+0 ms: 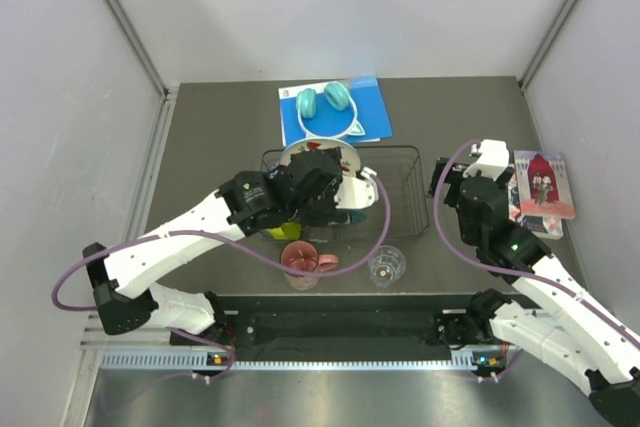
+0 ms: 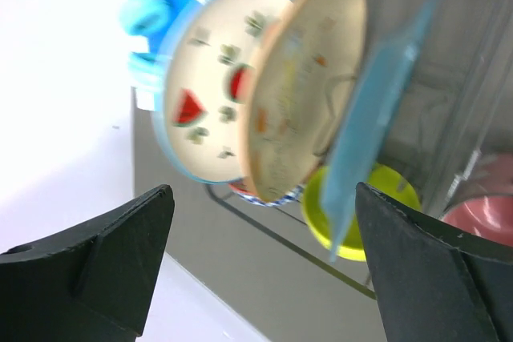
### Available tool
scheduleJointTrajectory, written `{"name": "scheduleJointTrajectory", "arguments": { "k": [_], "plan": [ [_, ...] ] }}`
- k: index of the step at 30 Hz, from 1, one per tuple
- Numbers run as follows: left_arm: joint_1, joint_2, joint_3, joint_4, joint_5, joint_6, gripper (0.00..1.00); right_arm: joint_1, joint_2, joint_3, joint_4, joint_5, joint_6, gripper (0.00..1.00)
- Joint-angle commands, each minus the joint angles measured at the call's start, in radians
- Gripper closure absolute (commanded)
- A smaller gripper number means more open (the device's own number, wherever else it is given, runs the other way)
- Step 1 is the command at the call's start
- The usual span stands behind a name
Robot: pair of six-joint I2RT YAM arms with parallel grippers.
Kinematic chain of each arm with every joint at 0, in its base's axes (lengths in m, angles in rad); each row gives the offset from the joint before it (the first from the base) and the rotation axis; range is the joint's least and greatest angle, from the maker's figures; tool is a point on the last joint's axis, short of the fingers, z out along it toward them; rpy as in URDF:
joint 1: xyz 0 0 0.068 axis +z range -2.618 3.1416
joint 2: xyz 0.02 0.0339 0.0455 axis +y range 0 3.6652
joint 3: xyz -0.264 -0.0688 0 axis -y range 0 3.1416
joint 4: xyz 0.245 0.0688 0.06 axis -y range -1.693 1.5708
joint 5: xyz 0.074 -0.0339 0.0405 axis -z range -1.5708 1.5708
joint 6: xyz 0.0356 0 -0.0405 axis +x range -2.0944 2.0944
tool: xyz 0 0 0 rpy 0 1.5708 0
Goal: Load the mixed dishes into the dish rack
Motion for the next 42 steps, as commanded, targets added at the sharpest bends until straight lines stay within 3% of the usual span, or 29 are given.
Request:
{"name": "scheduleJointTrajectory", "arguments": {
  "k": [1, 5, 7, 8, 10, 11, 12, 14, 19, 24, 28, 37, 42],
  "plan": [
    [0.001, -0.018, 0.161, -0.021, -0.029, -0.032, 0.01, -0.012, 0.009, 0.075, -0.025, -0.004, -0.027, 0.00],
    [0.001, -0.030, 0.270, -0.069, -0.049, -0.063, 0.01, 0.064, 0.066, 0.174, -0.155, 0.008, -0.053, 0.00],
    [0.004, -0.054, 0.304, -0.084, -0.074, -0.088, 0.01, 0.184, 0.115, 0.228, -0.203, 0.155, -0.053, 0.00],
    [0.007, -0.070, 0.304, -0.090, -0.081, -0.092, 0.01, 0.364, 0.135, 0.242, -0.245, 0.221, -0.056, 0.00],
    [0.042, -0.125, 0.275, -0.084, -0.090, -0.101, 0.01, 0.552, 0.201, 0.286, -0.286, 0.364, -0.043, 0.00],
    [0.060, -0.145, 0.261, -0.081, -0.092, -0.108, 0.01, 0.708, 0.227, 0.306, -0.330, 0.387, -0.029, 0.00],
    [0.094, -0.188, 0.246, -0.075, -0.091, -0.109, 0.01, 0.771, 0.277, 0.344, -0.338, 0.398, -0.015, 0.00],
    [0.117, -0.229, 0.186, -0.069, -0.106, -0.111, 0.01, 0.891, 0.334, 0.384, -0.349, 0.352, -0.009, 0.00],
    [0.211, -0.389, 0.022, -0.090, -0.092, -0.161, 0.01, 1.022, 0.448, 0.451, -0.322, 0.146, 0.002, 0.00],
    [0.288, -0.542, -0.133, -0.132, -0.077, -0.198, 0.01, 1.056, 0.410, 0.311, -0.166, -0.022, -0.123, 0.01],
    [0.332, -0.587, -0.165, -0.138, -0.072, -0.204, 0.01, 1.034, 0.374, 0.185, 0.026, -0.157, -0.254, 0.05],
    [0.380, -0.575, -0.122, -0.159, -0.006, -0.259, 0.01, 0.866, 0.433, 0.127, 0.135, -0.278, -0.266, 0.10],
    [0.389, -0.605, -0.199, -0.176, 0.023, -0.292, 0.01, 0.812, 0.506, 0.122, 0.197, -0.333, -0.301, 0.11]
  ]
}}
